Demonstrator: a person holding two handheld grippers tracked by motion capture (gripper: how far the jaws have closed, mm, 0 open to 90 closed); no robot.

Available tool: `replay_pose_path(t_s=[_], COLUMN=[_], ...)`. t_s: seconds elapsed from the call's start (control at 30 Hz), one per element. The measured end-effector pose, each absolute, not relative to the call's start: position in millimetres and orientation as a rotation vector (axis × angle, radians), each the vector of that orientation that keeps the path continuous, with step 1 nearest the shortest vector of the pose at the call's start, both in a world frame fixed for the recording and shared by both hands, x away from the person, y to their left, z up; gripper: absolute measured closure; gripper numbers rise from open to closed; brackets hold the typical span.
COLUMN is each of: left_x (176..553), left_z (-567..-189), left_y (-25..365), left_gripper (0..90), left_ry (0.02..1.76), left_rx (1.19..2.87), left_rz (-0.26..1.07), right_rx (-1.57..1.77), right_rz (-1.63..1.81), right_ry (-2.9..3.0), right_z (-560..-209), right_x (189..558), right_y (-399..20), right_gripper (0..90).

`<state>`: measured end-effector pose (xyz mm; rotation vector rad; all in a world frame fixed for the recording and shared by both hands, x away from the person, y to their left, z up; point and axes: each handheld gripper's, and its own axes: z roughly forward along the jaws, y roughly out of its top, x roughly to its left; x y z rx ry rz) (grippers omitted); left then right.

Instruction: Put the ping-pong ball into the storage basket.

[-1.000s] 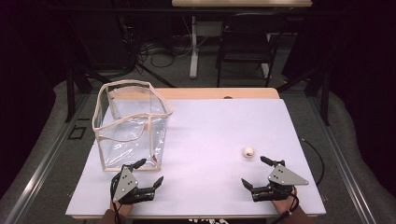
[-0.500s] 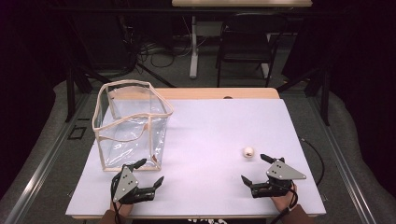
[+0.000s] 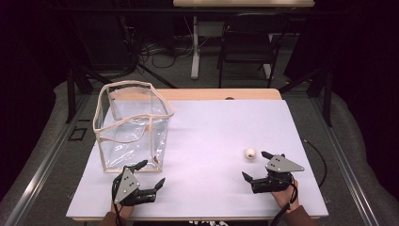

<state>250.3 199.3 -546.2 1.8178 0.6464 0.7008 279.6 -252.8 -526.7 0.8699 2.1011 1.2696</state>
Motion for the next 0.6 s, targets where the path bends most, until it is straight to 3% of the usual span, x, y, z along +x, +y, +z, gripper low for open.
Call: replay_pose_path(t_s=[0.6], left_x=[251], left_z=[-546], left_y=[199], left_gripper=[15.9], left_ry=[0.639], left_rx=[1.821], left_rz=[0.704], right_rx=[0.952], right_rz=[1.228], right_ry=[2.122], right_z=[-518], right_x=[301], right_y=[-255], right_gripper=[0.0])
